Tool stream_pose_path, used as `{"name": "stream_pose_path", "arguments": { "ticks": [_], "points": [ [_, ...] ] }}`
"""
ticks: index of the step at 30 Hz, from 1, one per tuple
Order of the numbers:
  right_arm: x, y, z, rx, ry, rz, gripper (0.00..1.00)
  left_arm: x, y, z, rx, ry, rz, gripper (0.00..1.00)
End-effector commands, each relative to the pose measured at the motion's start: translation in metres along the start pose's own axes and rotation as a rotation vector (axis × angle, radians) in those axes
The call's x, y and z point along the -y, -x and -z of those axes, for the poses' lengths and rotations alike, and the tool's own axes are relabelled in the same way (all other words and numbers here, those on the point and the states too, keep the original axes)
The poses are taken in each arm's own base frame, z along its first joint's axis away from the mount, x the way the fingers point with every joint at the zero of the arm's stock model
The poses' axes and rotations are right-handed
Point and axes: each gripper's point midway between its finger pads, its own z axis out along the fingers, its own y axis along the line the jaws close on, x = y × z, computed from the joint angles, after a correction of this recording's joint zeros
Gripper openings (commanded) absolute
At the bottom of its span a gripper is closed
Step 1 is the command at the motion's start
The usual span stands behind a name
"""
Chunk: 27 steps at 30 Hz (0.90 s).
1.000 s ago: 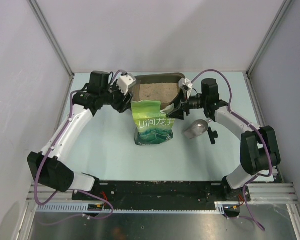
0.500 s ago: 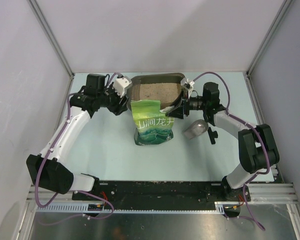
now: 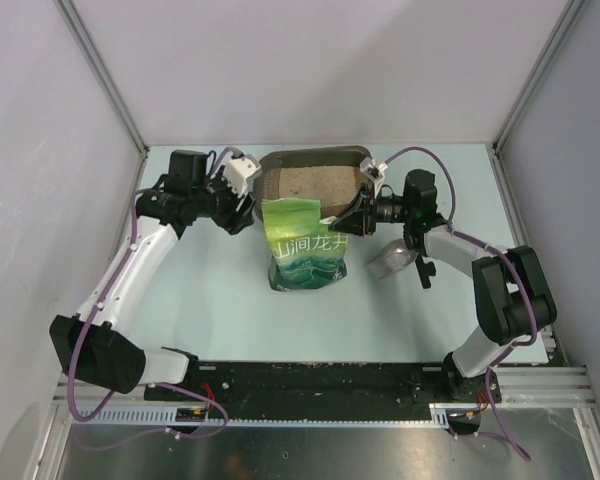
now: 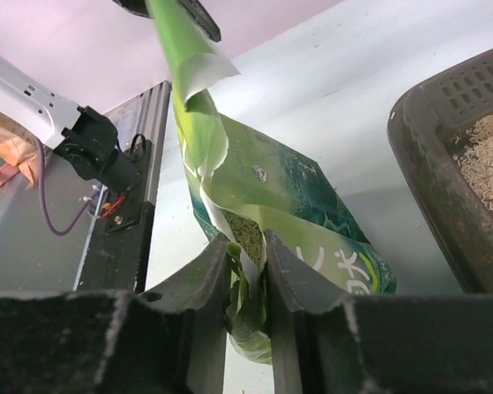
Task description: Fill the litter box with clean litter
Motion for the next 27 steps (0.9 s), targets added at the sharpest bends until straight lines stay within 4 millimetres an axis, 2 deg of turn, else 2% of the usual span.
{"name": "stream_pose_path", "arguments": {
  "ticks": [1,4,7,11,15,16,19,27],
  "points": [
    [0.000,0.008,0.000,0.034,0.008,-0.004,0.19,0.010,0.003,0.016,0.037,-0.037,0.011,0.68],
    [-0.002,0.012,-0.001,0.049,0.021,-0.057,0.05,0.020,0.003,0.021,0.061,-0.082,0.030,0.72],
    [-0.005,0.010,-0.003,0.041,0.032,-0.114,0.00,0.034,0.006,0.024,0.100,-0.162,0.073,0.73],
    [-0.009,0.014,-0.002,0.030,0.029,-0.149,0.00,0.059,0.009,0.030,0.147,-0.275,0.114,0.75],
    [-0.009,0.019,-0.002,0.003,0.014,-0.138,0.00,0.072,0.020,0.029,0.190,-0.356,0.241,0.76],
    [-0.008,0.020,-0.001,-0.002,0.007,-0.155,0.00,0.067,0.031,0.025,0.236,-0.345,0.243,0.76],
    [-0.007,0.019,-0.001,-0.014,-0.006,-0.178,0.00,0.067,0.039,0.012,0.269,-0.390,0.334,0.76],
    [-0.001,0.024,0.010,-0.019,-0.055,-0.207,0.00,0.073,0.046,-0.024,0.278,-0.511,0.537,0.69]
  ]
}}
